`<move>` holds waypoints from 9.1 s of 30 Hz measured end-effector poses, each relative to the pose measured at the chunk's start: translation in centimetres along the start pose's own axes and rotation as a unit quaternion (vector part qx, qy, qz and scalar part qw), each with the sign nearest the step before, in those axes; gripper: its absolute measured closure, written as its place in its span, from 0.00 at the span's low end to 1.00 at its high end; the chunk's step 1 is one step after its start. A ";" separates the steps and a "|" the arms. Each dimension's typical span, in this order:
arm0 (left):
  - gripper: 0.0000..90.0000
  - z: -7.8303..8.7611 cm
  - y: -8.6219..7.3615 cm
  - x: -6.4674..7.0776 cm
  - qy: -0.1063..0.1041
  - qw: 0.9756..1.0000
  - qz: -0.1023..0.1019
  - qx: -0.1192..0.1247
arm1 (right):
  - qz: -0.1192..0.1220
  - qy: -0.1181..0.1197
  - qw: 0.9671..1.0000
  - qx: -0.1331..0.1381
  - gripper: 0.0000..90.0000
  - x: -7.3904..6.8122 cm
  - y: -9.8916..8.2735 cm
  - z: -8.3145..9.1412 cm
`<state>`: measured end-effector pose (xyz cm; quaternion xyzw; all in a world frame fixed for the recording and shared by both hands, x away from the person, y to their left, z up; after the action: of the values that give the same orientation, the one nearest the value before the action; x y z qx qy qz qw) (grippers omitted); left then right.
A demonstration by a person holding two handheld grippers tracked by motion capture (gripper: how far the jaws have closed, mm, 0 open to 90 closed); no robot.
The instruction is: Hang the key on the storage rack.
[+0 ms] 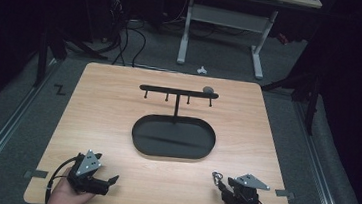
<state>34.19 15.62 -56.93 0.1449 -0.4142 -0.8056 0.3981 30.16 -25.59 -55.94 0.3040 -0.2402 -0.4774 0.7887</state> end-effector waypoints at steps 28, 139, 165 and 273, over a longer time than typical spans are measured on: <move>0.06 0.3 0.0 -0.3 0.003 1.000 0.001 0.003 | -0.014 -0.021 1.000 -0.016 0.69 0.3 0.9 -1.6; 0.07 0.3 -0.1 -0.7 0.007 1.000 0.005 0.000 | -0.031 -0.030 0.999 -0.014 0.71 1.8 2.6 -1.2; 0.07 0.8 0.2 -0.5 -0.002 1.000 0.011 0.015 | 0.029 0.026 0.966 -0.257 0.61 1.0 1.9 -1.0; 0.09 0.7 0.3 -0.5 -0.010 1.000 0.011 0.010 | 0.026 0.023 0.985 -0.167 0.78 2.1 15.9 1.5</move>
<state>34.24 16.32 -56.33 0.1357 -0.4279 -0.7983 0.4015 39.69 -22.14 -43.47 0.1724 -0.1465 -0.4829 0.8460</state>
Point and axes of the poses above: each handheld gripper's, and its own axes: z roughly backward along the jaws, y roughly out of its top, x roughly to its right, the point moved 7 cm from there along -z, roughly forward along the jaws, and after that the axes turned 10 degrees about z, right-handed, at the moved point
